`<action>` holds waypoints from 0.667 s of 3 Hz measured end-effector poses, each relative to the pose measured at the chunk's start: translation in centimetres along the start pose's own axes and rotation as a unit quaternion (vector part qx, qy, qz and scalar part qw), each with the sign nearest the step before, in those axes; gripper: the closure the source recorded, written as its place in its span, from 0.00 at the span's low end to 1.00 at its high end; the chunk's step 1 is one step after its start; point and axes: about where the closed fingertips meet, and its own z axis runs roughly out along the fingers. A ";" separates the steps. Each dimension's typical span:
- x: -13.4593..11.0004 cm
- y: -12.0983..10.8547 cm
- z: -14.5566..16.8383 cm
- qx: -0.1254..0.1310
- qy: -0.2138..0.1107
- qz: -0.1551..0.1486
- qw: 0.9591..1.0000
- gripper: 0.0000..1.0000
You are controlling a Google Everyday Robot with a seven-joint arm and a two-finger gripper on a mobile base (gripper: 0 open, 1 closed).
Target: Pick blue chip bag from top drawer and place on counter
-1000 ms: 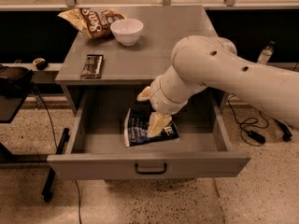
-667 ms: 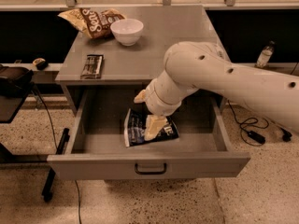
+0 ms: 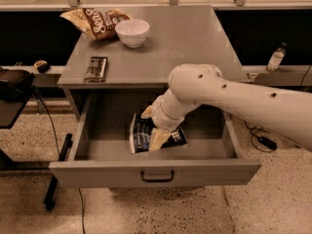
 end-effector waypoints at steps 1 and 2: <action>2.4 -0.2 2.4 -0.001 0.003 0.024 1.000 0.30; 4.8 0.1 4.6 -0.009 0.010 0.046 0.999 0.32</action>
Offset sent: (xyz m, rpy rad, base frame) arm 0.0370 -0.0387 -0.0904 -0.0218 0.0829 -0.1293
